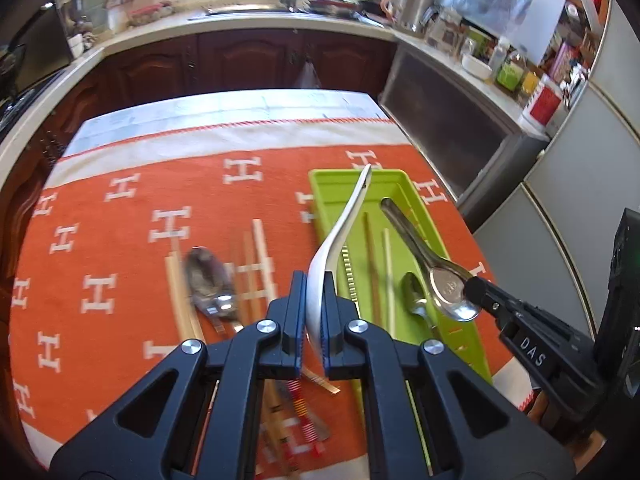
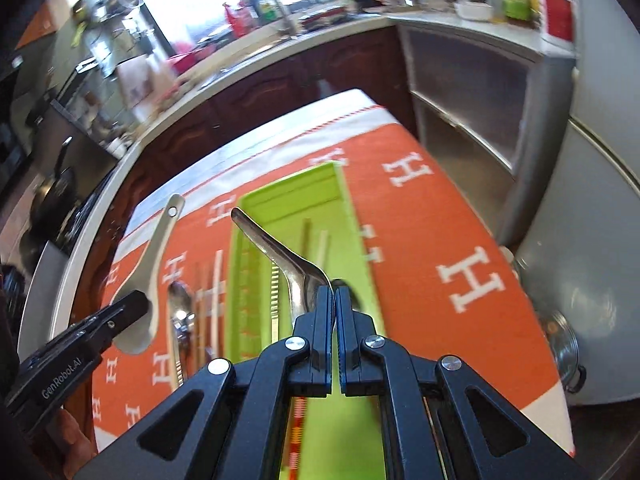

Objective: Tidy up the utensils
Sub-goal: 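Carry both spoons into the green tray and open both grippers, then move both grippers back over the utensil pile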

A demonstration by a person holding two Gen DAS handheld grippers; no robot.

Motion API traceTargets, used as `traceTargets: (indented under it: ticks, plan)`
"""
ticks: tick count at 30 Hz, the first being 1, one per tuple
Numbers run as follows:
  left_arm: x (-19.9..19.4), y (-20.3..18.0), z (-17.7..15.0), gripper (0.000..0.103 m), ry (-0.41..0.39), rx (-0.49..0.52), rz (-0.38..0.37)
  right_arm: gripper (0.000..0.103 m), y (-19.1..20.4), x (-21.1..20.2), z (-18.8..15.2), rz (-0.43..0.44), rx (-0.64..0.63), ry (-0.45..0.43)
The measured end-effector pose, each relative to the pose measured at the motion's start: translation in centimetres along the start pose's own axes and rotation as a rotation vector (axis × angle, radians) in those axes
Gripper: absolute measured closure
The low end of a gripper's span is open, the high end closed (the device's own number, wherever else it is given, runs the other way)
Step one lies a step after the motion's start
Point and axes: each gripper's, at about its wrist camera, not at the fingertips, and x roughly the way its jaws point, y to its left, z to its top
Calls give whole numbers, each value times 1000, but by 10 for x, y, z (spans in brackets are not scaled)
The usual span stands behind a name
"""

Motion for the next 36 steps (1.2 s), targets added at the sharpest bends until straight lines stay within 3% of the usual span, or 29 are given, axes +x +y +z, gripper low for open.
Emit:
traceTargets:
  ticks: [6,13,17,20,22,23,26,36]
  plan:
    - [42,-29,5,99,57,26,20,101,-16,23,9,-10,74,26]
    - [71,-23,9,99,86,-10,34,100,-1,66,26,-31,68,46]
    - [81,-19,17,98,105,3,-35,96,0,91,38,23,72,86]
    - [89,-18,17,98,135,16,-73,87,0,96,43,66,74,98]
    - [88,-18,15,98,125,30,-91,74,1,91,42,76,66,78]
    - [86,-20,15,98,124,33,-101,73,1,89,41,80,64,69]
    - [75,-19,13,98,112,49,-134,72,-1,79,37,100,67,66]
    - [28,8,-2,98,84,62,-96,72,3,44,15,121,3,47]
